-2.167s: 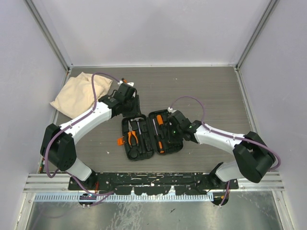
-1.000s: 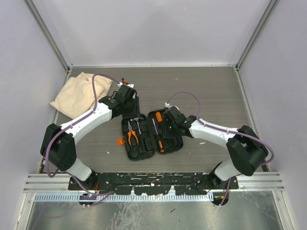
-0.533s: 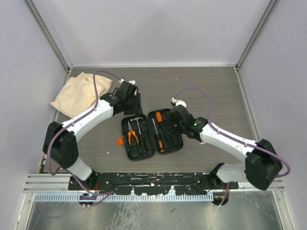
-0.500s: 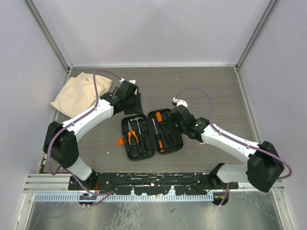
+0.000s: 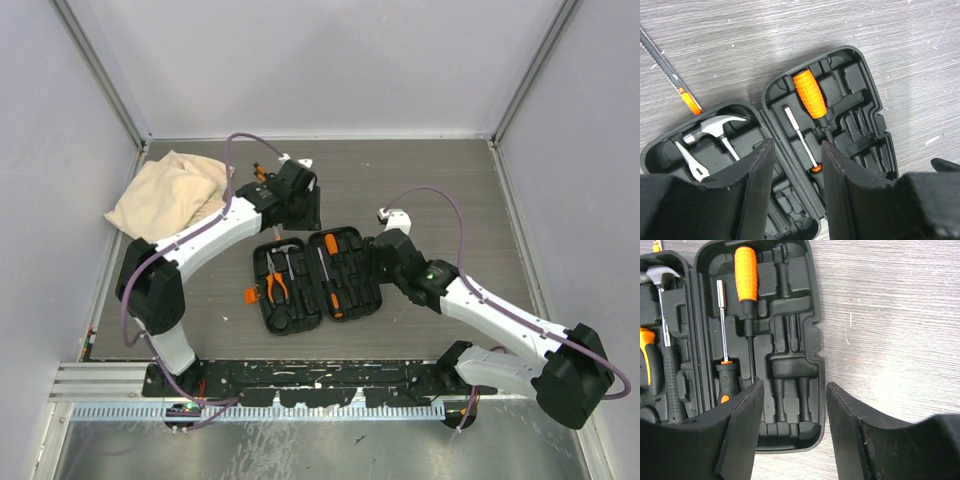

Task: Sort the tools into containers
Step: Adjust the screwdriver in the storage box.

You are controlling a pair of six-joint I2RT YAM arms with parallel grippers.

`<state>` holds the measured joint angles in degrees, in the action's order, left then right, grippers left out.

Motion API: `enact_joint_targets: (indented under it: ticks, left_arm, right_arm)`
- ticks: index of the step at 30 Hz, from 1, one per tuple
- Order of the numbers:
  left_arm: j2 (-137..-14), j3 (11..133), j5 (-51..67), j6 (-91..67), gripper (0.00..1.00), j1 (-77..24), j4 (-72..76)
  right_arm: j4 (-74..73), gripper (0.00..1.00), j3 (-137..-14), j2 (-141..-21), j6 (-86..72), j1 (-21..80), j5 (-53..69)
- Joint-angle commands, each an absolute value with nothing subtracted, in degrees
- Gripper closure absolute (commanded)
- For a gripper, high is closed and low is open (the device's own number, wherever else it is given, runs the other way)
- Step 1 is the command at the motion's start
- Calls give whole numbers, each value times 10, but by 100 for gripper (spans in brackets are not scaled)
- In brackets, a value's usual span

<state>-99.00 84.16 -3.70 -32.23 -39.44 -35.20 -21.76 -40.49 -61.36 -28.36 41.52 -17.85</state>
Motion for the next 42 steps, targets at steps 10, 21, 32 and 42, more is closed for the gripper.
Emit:
enact_joint_targets:
  ticks: [10,21,32,42]
  left_arm:
    - [-1074,922,-50,-332,60,-432,-354]
    - [-1113,941,-43,-342,62,-434,-354]
    - [-1146,955,-52,-346,63,-435,-357]
    - [-1172,976,-61,-347,65,-434,-367]
  right_arm:
    - [-154,36,-357,-582,-292,390,-70]
    - [-91,52,-338,-606,-287,358,46]
    - [-76,77,-359,-669,-304,357,62]
    - [-65,81,-381,-731,-309,358,83]
